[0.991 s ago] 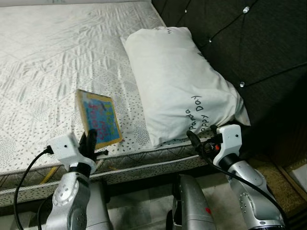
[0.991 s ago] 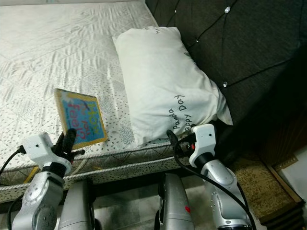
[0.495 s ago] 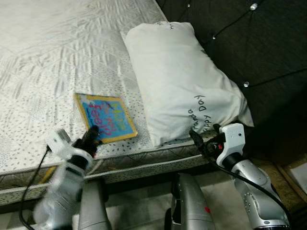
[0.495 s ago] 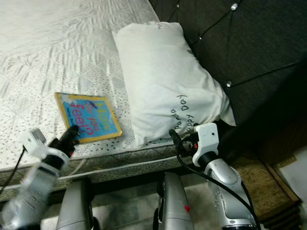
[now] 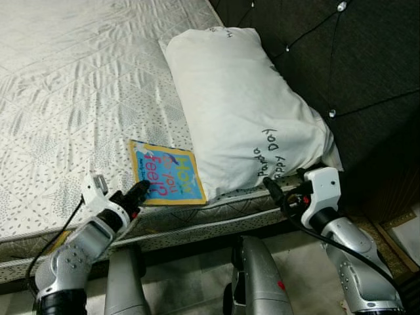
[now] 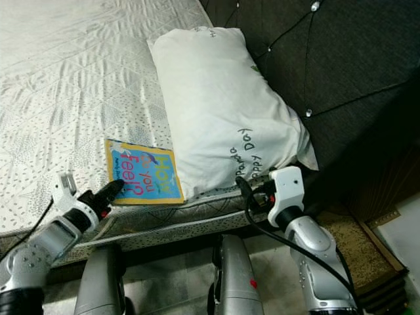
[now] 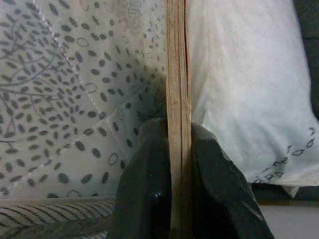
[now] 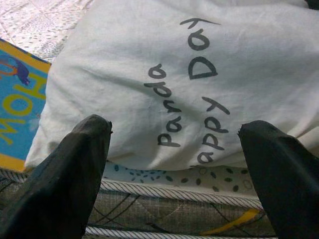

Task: Clean up the room

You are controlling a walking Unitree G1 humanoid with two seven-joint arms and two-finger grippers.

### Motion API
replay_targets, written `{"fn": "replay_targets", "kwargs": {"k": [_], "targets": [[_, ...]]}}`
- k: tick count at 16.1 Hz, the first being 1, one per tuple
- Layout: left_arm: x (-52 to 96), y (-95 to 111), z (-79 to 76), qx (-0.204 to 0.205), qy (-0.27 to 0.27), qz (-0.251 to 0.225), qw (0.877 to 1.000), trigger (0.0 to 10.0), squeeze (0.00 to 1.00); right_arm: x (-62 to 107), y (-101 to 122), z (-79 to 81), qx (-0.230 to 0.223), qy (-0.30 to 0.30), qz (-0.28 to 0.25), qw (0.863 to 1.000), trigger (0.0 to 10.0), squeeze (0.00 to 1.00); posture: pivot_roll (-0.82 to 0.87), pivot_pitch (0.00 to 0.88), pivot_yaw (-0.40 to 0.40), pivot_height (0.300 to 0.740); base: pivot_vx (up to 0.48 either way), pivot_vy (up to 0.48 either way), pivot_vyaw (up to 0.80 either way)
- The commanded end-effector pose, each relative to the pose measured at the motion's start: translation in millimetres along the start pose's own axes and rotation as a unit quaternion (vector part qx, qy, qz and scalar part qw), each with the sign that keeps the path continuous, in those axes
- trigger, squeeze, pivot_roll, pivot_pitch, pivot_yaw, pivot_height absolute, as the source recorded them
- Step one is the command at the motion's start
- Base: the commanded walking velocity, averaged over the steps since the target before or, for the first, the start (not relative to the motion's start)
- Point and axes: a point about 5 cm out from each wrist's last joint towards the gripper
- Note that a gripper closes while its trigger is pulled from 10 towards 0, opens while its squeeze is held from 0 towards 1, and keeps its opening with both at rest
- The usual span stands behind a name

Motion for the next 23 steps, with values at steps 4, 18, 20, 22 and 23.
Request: {"fn": "replay_targets", "kwargs": {"k": [4,18,20,22,23], "targets": [[2.6,-15.2,23.4,-0.019,0.012,0.084,0.996,10.0,0.0,3.7,6.4,-7.6,0.007,-0.015,-0.007,1.0,10.0,0.0,-0.12,0.174,-0.092,0.541,0.0,0.0,0.0],[0.3,15.3,78.8,-0.148,0.159,0.07,0.974,10.0,1.0,1.5,7.2,-6.6,0.004,-0.023,-0.016,1.0,10.0,0.0,-0.11,0.166,-0.076,0.541,0.0,0.0,0.0],[2.2,20.6,83.6,-0.166,0.173,0.061,0.969,10.0,1.0,0.5,6.4,-5.1,0.001,-0.023,-0.017,1.0,10.0,0.0,-0.1,0.163,-0.071,0.541,0.0,0.0,0.0],[5.2,27.1,90.9,-0.201,0.206,0.051,0.956,10.0,1.0,0.2,5.1,-3.7,-0.001,-0.023,-0.018,1.0,10.0,0.0,-0.1,0.163,-0.067,0.541,0.0,0.0,0.0],[5.3,30.1,91.2,-0.21,0.214,0.043,0.953,10.0,1.0,0.2,5.1,-3.7,-0.002,-0.023,-0.018,1.0,10.0,0.0,-0.1,0.162,-0.065,0.541,0.0,0.0,0.0]]}}
Point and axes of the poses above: a point about 5 cm out from each wrist's last joint towards the gripper, its own x axis pointing back from the gripper into the wrist, its own y axis along the axis of the wrist's last joint, z = x × y, and after that the axes turned 15 degrees about -x, right-handed
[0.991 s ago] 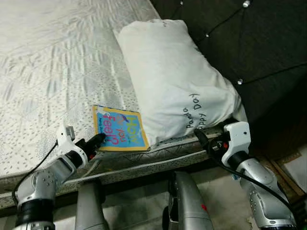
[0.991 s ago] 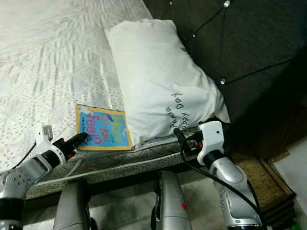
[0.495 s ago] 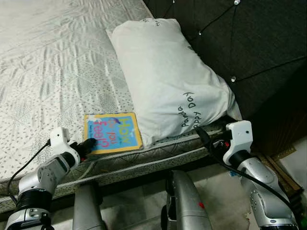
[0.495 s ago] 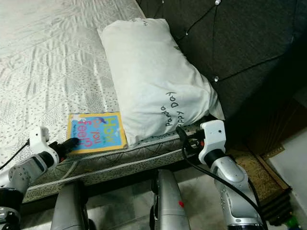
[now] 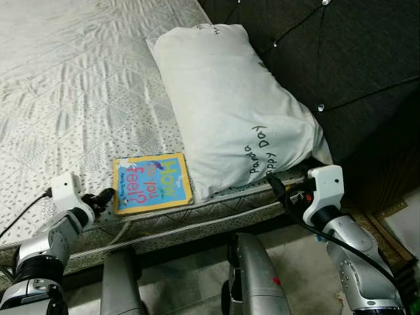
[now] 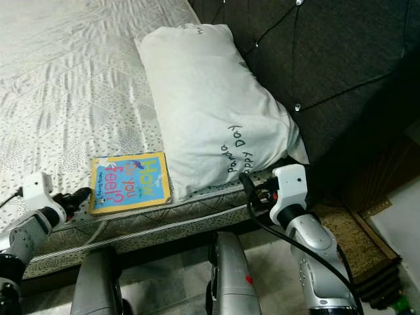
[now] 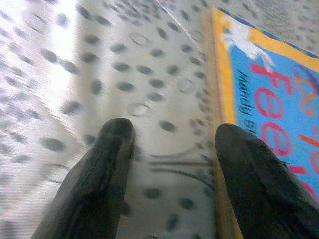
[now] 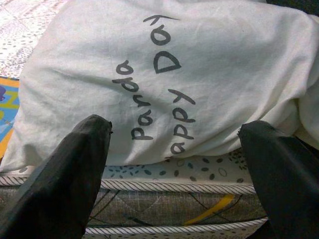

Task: Clean up the room

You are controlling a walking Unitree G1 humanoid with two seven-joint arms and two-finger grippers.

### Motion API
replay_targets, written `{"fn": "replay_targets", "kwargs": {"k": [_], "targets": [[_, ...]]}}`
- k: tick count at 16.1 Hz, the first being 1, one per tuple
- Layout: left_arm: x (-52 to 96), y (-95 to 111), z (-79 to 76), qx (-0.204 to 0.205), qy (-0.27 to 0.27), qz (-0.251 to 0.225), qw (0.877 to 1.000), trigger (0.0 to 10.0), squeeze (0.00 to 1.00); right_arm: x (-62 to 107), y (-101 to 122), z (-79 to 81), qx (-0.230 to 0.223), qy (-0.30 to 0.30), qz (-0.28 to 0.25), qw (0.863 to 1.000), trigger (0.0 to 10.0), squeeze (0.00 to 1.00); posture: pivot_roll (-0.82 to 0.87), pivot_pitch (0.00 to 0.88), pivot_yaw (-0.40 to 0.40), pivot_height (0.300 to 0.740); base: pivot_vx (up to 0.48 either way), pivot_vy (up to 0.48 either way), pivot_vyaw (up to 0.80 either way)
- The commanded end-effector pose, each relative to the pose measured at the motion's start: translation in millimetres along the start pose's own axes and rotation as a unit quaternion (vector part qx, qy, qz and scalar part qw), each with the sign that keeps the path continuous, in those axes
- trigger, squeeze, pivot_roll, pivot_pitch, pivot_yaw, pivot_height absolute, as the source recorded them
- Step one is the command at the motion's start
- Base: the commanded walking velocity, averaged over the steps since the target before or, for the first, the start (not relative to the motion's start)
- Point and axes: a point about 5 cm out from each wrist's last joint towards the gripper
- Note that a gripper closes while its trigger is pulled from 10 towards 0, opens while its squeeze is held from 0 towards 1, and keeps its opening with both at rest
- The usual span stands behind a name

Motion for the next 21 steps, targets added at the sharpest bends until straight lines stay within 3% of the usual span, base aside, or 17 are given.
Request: {"fn": "replay_targets", "kwargs": {"k": [1,2,5,6,8,9,10,11,12,15,19,21], "targets": [[0.8,2.4,4.3,-0.022,0.023,-0.006,0.999,10.0,1.0,1.0,1.9,-1.8,0.003,-0.007,-0.007,1.0,10.0,0.0,-0.1,0.157,-0.062,0.541,0.0,0.0,0.0],[2.0,4.9,4.0,-0.04,0.039,-0.023,0.998,10.0,1.0,0.4,2.1,-1.7,0.003,-0.007,-0.008,1.0,10.0,0.0,-0.1,0.157,-0.062,0.541,0.0,0.0,0.0],[12.4,4.5,-5.4,-0.046,0.053,-0.076,0.995,10.0,1.0,-4.5,1.9,1.2,-0.004,-0.005,-0.014,1.0,10.0,0.0,-0.08,0.141,-0.052,0.541,0.0,0.0,0.0],[29.6,2.5,-14.5,-0.043,0.059,-0.122,0.99,10.0,1.0,-7.9,1.7,4.1,-0.007,-0.001,-0.017,1.0,10.0,0.0,-0.06,0.134,-0.046,0.541,0.0,0.0,0.0],[41.5,-0.8,-21.9,-0.047,0.06,-0.142,0.987,10.0,1.0,-10.2,1.7,4.8,-0.008,0.001,-0.018,1.0,10.0,0.0,-0.04,0.12,-0.043,0.541,0.0,0.0,0.0],[56.5,0.5,-32.1,-0.065,0.055,-0.18,0.98,10.0,1.0,-12.3,1.6,5.2,-0.009,0.001,-0.02,1.0,10.0,0.0,-0.04,0.11,-0.043,0.541,0.0,0.0,0.0],[62.1,1.7,-35.6,-0.063,0.057,-0.196,0.977,10.0,1.0,-13.1,1.7,5.4,-0.011,0.002,-0.021,1.0,10.0,0.0,-0.03,0.105,-0.042,0.541,0.0,0.0,0.0],[76.5,3.7,-45.7,-0.068,0.063,-0.226,0.97,10.0,1.0,-15.1,0.9,6.0,-0.035,0.003,-0.022,0.999,10.0,0.0,-0.02,0.093,-0.042,0.541,0.0,0.0,0.0],[90.7,3.8,-65.7,-0.078,0.048,-0.24,0.966,10.0,1.0,-17.1,-0.9,9.7,-0.046,0.005,-0.024,0.999,10.0,0.0,-0.01,0.075,-0.04,0.541,0.0,0.0,0.0],[102.2,0.5,-83.5,-0.077,0.042,-0.242,0.966,10.0,1.0,-20.4,-4.8,19.9,-0.061,0.01,-0.025,0.998,10.0,0.0,0.0,0.039,-0.037,0.541,0.0,0.0,0.0],[99.5,6.4,-90.4,-0.07,0.041,-0.245,0.966,10.0,1.0,-36.4,8.0,33.0,-0.085,0.016,-0.043,0.995,10.0,0.0,0.0,0.0,-0.026,0.541,0.0,0.0,0.0],[99.5,6.4,-90.4,-0.07,0.041,-0.245,0.966,10.0,1.0,-36.4,8.0,33.0,-0.085,0.016,-0.043,0.995,10.0,0.0,0.0,0.0,-0.026,0.541,0.0,0.0,0.0]]}}
Point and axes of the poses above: a point about 5 cm out from each wrist's last joint towards the gripper, its own x axis pointing back from the gripper into the wrist, its own y axis along the axis of the wrist's last joint, z = x × y, and after that the axes turned 15 degrees about -x, right-handed
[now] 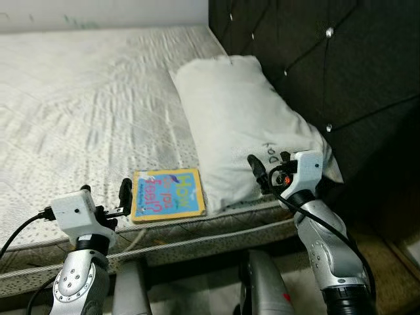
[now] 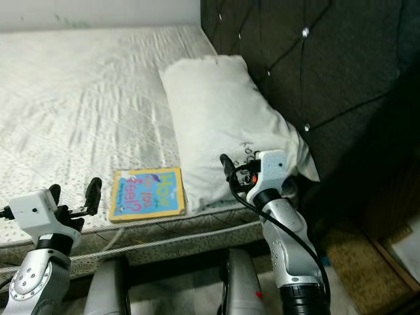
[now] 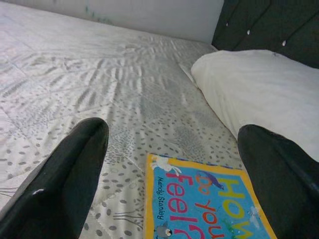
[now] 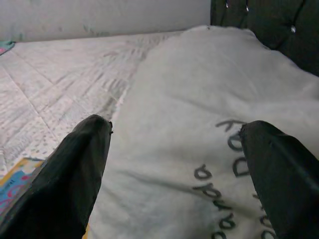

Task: Clean up the room

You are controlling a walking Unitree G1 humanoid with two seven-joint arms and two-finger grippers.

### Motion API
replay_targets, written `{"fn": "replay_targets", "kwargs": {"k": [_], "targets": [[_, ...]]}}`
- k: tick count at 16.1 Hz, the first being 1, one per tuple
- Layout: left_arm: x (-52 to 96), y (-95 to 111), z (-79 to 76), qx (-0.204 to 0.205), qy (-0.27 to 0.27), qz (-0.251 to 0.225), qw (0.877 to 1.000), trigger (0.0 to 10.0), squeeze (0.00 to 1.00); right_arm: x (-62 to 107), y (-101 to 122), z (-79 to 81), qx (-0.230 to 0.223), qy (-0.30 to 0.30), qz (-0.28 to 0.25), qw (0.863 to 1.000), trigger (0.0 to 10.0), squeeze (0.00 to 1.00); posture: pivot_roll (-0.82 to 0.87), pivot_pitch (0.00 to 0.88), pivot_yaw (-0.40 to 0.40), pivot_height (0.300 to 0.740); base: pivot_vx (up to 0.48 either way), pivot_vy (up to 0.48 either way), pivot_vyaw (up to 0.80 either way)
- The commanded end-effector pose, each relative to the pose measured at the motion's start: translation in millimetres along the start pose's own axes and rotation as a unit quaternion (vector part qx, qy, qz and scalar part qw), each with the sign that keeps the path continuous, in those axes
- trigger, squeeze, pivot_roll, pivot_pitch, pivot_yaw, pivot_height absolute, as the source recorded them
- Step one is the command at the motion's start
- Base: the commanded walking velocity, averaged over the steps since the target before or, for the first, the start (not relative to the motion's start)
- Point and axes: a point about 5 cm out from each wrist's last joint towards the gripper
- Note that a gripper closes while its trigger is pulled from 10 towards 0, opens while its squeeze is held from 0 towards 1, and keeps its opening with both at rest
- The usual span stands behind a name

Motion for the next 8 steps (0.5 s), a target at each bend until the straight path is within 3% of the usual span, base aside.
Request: {"fn": "replay_targets", "kwargs": {"k": [1,2,3,6,8], "targets": [[-1.2,3.4,-1.7,0.0,-0.002,-0.003,1.0,10.0,1.0,-2.2,0.9,-0.2,-0.005,-0.003,0.002,1.0,10.0,0.0,0.0,0.0,-0.026,0.541,0.0,0.0,0.0],[-1.2,3.4,-1.7,0.0,-0.002,-0.003,1.0,10.0,1.0,-2.2,0.9,-0.2,-0.005,-0.003,0.002,1.0,10.0,0.0,0.0,0.0,-0.026,0.541,0.0,0.0,0.0],[-15.6,6.5,-15.2,0.011,-0.023,-0.012,1.0,10.0,0.0,-19.2,13.4,2.5,-0.035,-0.007,-0.024,0.999,10.0,0.0,0.0,0.0,-0.018,0.541,0.0,0.0,-0.54],[-24.4,7.6,-23.0,0.017,-0.032,-0.016,0.999,10.0,0.0,-29.2,23.5,3.8,-0.041,-0.003,-0.042,0.998,10.0,0.0,0.0,0.0,-0.017,0.541,0.0,0.0,-0.56],[-27.7,8.0,-25.9,0.016,-0.037,-0.017,0.999,10.0,0.0,-31.5,24.4,1.4,-0.043,-0.009,-0.044,0.998,10.0,0.0,0.0,0.0,-0.016,0.558,0.0,0.0,0.0]]}}
Point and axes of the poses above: a point about 5 cm out from each wrist's last joint towards the gripper, its own x axis pointing back from the gripper into the wrist, its own y axis along the axis of the wrist's last joint, z = x × y, and after that the axes turned 15 degrees about -x, right-handed
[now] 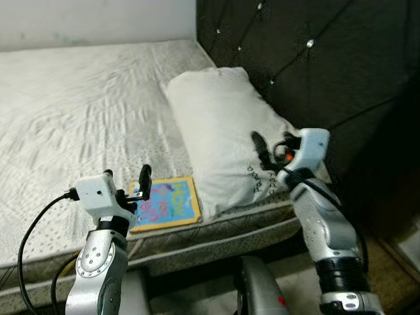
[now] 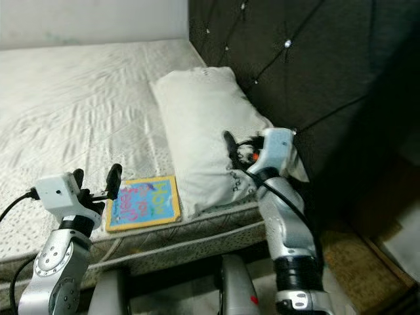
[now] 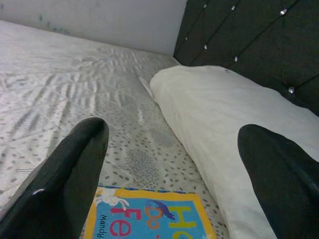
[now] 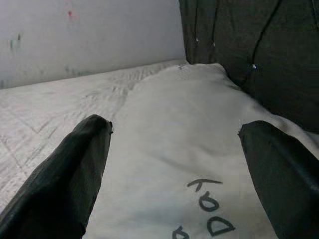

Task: Clean up the room

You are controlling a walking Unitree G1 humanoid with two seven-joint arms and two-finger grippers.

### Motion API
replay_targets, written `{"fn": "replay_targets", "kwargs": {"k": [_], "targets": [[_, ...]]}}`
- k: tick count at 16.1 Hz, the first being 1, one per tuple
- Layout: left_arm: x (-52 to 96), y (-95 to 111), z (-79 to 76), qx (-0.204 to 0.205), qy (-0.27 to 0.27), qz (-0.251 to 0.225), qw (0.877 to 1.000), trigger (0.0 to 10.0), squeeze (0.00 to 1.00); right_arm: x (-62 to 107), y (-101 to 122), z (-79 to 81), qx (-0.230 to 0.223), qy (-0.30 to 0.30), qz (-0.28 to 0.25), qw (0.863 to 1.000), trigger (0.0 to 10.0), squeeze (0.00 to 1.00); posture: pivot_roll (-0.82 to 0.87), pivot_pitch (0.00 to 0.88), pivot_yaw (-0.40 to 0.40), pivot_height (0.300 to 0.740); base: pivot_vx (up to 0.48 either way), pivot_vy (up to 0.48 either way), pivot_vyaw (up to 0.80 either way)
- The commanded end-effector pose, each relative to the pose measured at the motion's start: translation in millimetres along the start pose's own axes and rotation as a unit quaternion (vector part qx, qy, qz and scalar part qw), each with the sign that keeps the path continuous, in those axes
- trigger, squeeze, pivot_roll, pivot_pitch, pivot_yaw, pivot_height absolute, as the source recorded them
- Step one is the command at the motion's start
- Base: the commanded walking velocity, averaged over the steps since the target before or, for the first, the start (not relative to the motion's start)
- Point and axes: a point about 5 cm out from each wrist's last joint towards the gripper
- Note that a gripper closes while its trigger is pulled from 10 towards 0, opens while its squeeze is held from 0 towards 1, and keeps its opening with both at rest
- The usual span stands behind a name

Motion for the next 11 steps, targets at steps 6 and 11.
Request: {"fn": "replay_targets", "kwargs": {"k": [6,11], "targets": [[-10.5,-4.1,-1.8,-0.011,-0.011,0.003,1.0,10.0,0.0,-6.9,-0.6,0.6,-0.002,-0.002,-0.007,1.0,10.0,0.0,-0.01,0.0,0.001,0.623,0.0,0.0,0.0],[-15.9,-2.3,-0.7,-0.019,-0.017,-0.004,1.0,10.0,0.0,-7.3,-2.2,-0.8,-0.005,-0.005,-0.009,1.0,10.0,0.0,0.0,0.0,0.003,0.675,0.0,0.0,0.0]]}}
Point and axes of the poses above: a point about 5 cm out from each wrist's last joint towards the gripper, its own x axis pointing back from the gripper into the wrist, its own y axis along the axis of the wrist's last joint, z = x × y, and after that the axes turned 15 degrees about -x, right-handed
